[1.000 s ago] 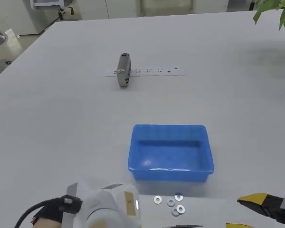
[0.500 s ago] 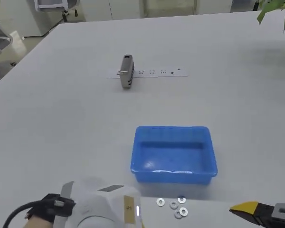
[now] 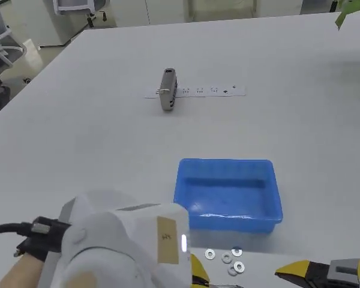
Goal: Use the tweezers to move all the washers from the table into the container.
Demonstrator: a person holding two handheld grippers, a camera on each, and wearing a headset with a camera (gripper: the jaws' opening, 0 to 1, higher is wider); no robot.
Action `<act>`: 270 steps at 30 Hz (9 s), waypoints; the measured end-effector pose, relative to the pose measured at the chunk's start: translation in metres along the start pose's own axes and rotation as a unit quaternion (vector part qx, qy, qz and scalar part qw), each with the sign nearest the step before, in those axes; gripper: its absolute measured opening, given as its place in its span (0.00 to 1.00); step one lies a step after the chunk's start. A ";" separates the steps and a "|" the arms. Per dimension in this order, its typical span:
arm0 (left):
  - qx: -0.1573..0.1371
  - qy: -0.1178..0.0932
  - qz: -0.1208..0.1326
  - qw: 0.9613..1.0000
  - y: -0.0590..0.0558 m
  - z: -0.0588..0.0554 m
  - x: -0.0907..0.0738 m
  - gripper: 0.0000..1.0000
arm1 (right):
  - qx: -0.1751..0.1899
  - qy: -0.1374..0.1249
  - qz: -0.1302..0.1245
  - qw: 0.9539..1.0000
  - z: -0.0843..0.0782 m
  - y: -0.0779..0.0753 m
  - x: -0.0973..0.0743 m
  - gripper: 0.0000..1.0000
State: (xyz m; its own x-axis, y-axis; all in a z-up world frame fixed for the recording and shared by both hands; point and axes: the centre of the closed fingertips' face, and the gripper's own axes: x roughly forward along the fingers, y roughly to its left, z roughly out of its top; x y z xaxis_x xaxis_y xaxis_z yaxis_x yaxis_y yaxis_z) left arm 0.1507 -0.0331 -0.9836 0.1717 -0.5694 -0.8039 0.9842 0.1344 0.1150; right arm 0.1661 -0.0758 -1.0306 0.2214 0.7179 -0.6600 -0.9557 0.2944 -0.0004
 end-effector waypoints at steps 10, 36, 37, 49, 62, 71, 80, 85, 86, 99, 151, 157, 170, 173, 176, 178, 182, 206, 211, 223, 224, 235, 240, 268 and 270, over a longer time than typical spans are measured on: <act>0.038 0.003 -0.027 0.999 -0.007 0.019 0.005 0.00 | -0.033 0.008 0.036 0.999 0.000 0.012 0.020 0.13; 0.055 0.018 -0.014 0.998 0.037 0.023 0.005 0.00 | -0.033 -0.020 0.046 0.998 0.022 -0.014 0.047 0.07; 0.054 0.020 -0.016 0.998 0.038 0.023 0.005 0.00 | -0.031 -0.019 0.047 0.998 0.021 -0.015 0.048 0.07; 0.078 0.034 -0.020 0.996 0.043 0.027 0.011 0.00 | 0.008 -0.032 0.056 0.998 0.019 -0.018 0.050 0.07; 0.059 0.038 -0.042 0.997 0.039 0.025 0.012 0.00 | 0.025 -0.032 0.064 0.997 0.017 -0.016 0.051 0.07; 0.048 0.039 -0.064 0.996 0.027 0.026 0.011 0.00 | 0.031 -0.025 0.085 0.996 0.017 -0.004 0.047 0.08; 0.039 0.037 -0.061 0.997 0.030 0.026 0.013 0.00 | -0.010 -0.055 0.082 0.995 0.037 -0.003 0.045 0.06; -0.034 -0.034 -0.012 0.999 0.045 0.030 0.015 0.08 | -0.016 -0.055 0.081 0.995 0.034 -0.008 0.047 0.03; -0.058 -0.045 -0.006 0.997 0.047 0.030 0.013 0.12 | -0.015 -0.056 0.081 0.995 0.034 -0.008 0.047 0.02; -0.338 -0.214 0.208 0.893 0.061 -0.044 -0.064 0.81 | 0.135 -0.109 0.074 0.982 0.035 -0.026 0.041 0.02; -0.357 -0.364 0.388 0.768 0.075 -0.063 -0.116 0.99 | 0.198 -0.179 -0.042 0.963 0.079 -0.117 -0.021 0.03; -0.369 -0.352 0.404 0.759 0.077 -0.073 -0.119 0.99 | 0.189 -0.165 -0.052 0.967 0.074 -0.134 -0.008 0.03; -0.364 -0.290 0.434 0.771 0.077 -0.088 -0.115 0.94 | 0.105 -0.115 -0.058 0.986 0.059 -0.140 0.024 0.03; -0.352 -0.278 0.443 0.776 0.077 -0.088 -0.114 0.94 | 0.081 -0.115 -0.054 0.989 0.059 -0.140 0.027 0.03; -0.345 -0.272 0.442 0.782 0.076 -0.086 -0.112 0.94 | 0.076 -0.114 -0.050 0.989 0.052 -0.144 0.029 0.03; -0.344 -0.259 0.437 0.789 0.076 -0.088 -0.108 0.93 | 0.089 -0.115 -0.048 0.988 0.051 -0.146 0.028 0.03; -0.353 -0.261 0.406 0.802 0.072 -0.086 -0.098 0.94 | 0.109 -0.112 -0.055 0.986 0.047 -0.152 0.031 0.03; -0.344 -0.293 0.391 0.802 0.069 -0.079 -0.102 0.93 | 0.186 -0.109 -0.128 0.968 0.043 -0.150 0.036 0.03; -0.347 -0.311 0.403 0.788 0.070 -0.079 -0.112 0.93 | 0.205 -0.130 -0.142 0.960 0.048 -0.154 0.027 0.04; -0.334 -0.312 0.389 0.800 0.066 -0.072 -0.107 0.93 | 0.244 -0.219 -0.106 0.939 0.086 -0.121 -0.011 0.03; -0.333 -0.309 0.389 0.801 0.065 -0.072 -0.106 0.93 | 0.247 -0.220 -0.100 0.938 0.086 -0.115 -0.012 0.03; -0.338 -0.307 0.386 0.801 0.065 -0.072 -0.105 0.91 | 0.262 -0.206 -0.036 0.942 0.076 -0.060 0.001 0.03; -0.340 -0.308 0.387 0.800 0.065 -0.073 -0.106 0.91 | 0.281 -0.179 -0.028 0.942 0.055 -0.050 0.017 0.04; -0.336 -0.284 0.369 0.818 0.062 -0.075 -0.094 0.89 | 0.112 -0.095 -0.061 0.987 0.034 -0.030 0.038 0.03; -0.337 -0.284 0.369 0.818 0.062 -0.076 -0.094 0.89 | 0.072 -0.074 -0.082 0.991 0.032 -0.032 0.037 0.03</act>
State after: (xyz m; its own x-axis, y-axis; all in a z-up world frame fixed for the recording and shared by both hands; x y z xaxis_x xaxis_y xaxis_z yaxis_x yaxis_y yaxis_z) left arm 0.1920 0.0903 -0.9447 0.8897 -0.3901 -0.2370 0.3887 0.9197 -0.0545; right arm 0.2108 -0.0381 -1.0308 0.4085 0.7346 -0.5418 -0.8691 0.4944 0.0152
